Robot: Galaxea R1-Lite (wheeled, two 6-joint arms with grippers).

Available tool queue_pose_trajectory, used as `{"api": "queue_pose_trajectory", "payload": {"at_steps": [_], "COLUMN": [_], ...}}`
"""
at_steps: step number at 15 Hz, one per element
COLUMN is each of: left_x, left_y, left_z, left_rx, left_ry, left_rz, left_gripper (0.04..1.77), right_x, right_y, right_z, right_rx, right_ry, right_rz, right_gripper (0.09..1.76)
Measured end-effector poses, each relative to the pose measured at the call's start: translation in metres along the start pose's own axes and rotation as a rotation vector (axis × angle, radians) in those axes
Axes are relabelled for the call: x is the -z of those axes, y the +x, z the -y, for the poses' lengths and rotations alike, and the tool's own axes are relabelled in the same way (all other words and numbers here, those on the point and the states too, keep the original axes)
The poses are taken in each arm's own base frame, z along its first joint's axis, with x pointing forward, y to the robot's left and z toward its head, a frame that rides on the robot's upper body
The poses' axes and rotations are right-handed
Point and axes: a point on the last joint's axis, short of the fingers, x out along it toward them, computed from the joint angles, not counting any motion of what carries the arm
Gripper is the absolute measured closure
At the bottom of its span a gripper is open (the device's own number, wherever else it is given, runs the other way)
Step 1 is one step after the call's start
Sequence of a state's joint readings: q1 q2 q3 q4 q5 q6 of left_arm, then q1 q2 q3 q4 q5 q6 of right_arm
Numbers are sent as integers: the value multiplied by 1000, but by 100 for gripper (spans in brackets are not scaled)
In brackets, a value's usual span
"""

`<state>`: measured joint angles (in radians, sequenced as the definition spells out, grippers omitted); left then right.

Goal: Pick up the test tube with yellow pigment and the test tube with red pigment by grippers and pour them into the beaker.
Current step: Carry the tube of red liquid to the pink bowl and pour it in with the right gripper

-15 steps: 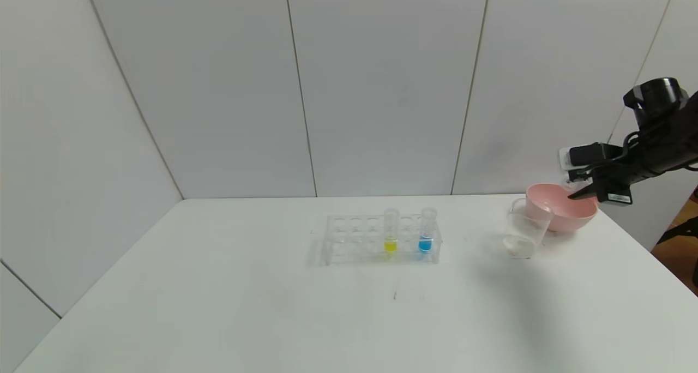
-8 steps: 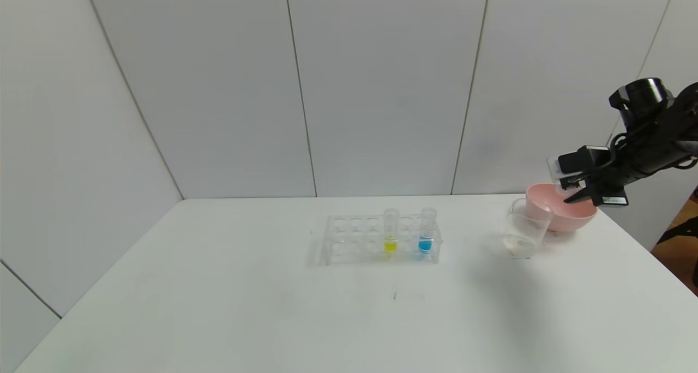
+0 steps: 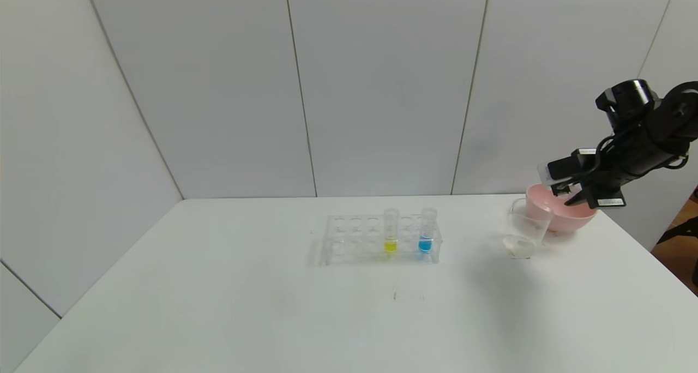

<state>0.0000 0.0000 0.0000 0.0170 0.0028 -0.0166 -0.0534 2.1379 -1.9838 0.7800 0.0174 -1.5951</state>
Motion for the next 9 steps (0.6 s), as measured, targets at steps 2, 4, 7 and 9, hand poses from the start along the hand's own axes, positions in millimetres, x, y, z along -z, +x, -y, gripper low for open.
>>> {"api": "queue_pose_trajectory", "payload": {"at_steps": [2, 4, 7, 9], "left_x": [0, 0, 0, 0], "left_y": [0, 0, 0, 0], "left_z": [0, 0, 0, 0], "left_rx": [0, 0, 0, 0], "left_ry": [0, 0, 0, 0], "left_rz": [0, 0, 0, 0], "left_gripper": [9, 9, 9, 9], "right_x": [-2, -6, -11, -13], "right_y": [0, 0, 0, -1], "right_z": [-2, -3, -4, -4], "right_rx": [-20, -30, -45, -44], "right_ry": [-13, -20, -37, -50], "right_rz": [-13, -14, -52, -68], "right_gripper": [134, 134, 134, 134]}}
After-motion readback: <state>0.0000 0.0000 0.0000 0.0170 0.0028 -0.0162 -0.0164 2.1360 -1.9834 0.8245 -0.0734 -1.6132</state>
